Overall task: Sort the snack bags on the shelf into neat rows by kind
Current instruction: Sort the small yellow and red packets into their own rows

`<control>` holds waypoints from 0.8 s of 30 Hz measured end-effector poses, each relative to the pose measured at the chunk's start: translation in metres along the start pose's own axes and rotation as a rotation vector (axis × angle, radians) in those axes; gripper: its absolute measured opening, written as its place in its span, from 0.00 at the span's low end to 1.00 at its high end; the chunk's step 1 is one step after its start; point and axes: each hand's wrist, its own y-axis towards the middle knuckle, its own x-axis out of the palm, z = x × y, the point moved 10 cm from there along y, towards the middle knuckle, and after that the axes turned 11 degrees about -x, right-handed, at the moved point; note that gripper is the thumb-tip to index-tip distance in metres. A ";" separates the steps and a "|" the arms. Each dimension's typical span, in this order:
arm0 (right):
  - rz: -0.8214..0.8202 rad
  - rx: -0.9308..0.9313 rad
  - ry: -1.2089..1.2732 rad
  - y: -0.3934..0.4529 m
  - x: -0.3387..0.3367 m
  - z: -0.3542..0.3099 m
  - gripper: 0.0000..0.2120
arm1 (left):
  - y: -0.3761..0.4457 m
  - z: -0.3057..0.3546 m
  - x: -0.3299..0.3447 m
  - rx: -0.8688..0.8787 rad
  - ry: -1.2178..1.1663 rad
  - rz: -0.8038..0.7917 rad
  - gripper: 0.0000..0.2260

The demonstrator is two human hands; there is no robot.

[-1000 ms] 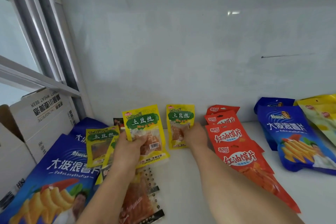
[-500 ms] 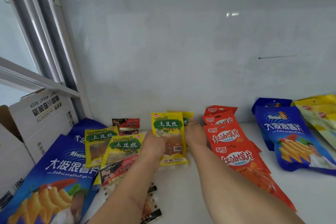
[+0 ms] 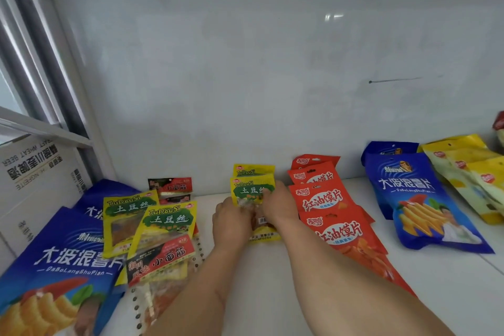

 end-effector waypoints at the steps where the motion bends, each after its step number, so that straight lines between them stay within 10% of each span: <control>1: -0.012 -0.012 -0.030 0.001 0.001 -0.001 0.12 | 0.001 -0.002 -0.001 -0.027 -0.027 -0.008 0.10; 15: 0.025 -0.155 -0.244 -0.020 -0.001 -0.039 0.21 | -0.013 0.001 -0.047 0.011 0.041 0.107 0.28; 24: -0.072 -0.347 -0.086 -0.064 0.041 -0.089 0.18 | -0.036 -0.043 -0.143 0.002 0.169 0.368 0.18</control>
